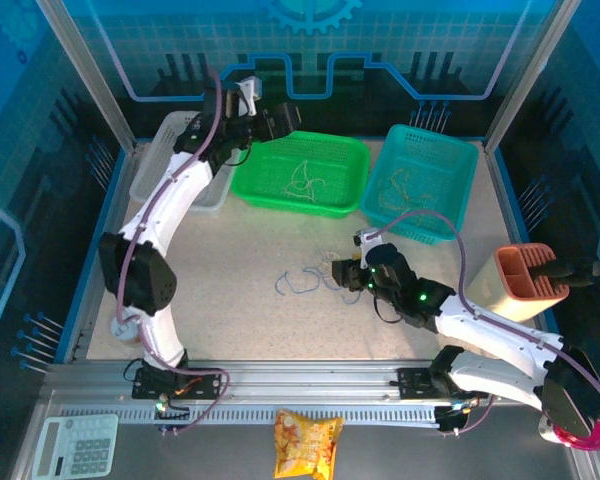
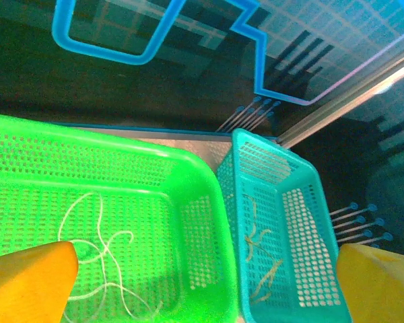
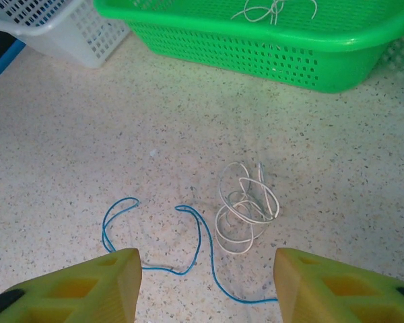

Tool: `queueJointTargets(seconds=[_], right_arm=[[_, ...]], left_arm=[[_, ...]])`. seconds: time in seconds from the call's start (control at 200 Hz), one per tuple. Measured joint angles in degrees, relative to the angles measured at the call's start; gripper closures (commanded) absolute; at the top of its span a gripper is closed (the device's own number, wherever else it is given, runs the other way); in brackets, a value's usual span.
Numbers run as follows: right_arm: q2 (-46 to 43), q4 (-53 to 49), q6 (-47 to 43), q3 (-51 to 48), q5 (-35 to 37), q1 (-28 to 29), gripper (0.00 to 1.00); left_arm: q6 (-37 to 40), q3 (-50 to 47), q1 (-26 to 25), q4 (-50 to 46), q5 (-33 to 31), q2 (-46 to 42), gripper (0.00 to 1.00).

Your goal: Untangle the cables

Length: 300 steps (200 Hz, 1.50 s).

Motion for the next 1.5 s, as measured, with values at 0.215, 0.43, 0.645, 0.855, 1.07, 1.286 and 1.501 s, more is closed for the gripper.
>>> queueJointTargets(seconds=[0.215,0.43,0.645,0.855,1.07,1.286,1.501], right_arm=[[1.9,1.0,0.0,0.0,-1.8,0.0,0.45],[8.3,2.8,-0.7,1.9,-6.7,0.7,0.45],[19.9,4.0,-2.6,10.2,-11.4,3.9,0.46],[30.7,3.7,-3.6,17.4,-13.9,5.4,0.46],[39.4,2.1,-4.4,24.1,-14.8,6.3,0.51],[43.5,-0.3,-4.4,26.0,-13.4,6.4,0.54],[45.5,-1.1,-4.2,26.0,-11.9,6.4,0.69]], left_arm=[[-3.0,-18.4,0.0,3.0,0.9,-14.7,0.01],[-7.8,-39.0,0.0,4.9,0.2,-26.1,0.01],[-12.9,-50.0,1.9,4.1,-2.8,-34.1,0.01],[-17.1,-51.8,8.1,4.4,-3.5,-39.8,0.01],[-19.6,-53.0,10.8,4.5,-3.1,-41.3,0.01],[-21.1,-53.8,11.4,4.8,-1.7,-42.2,0.01],[-21.6,-53.8,11.5,6.0,-0.6,-42.7,0.01]])
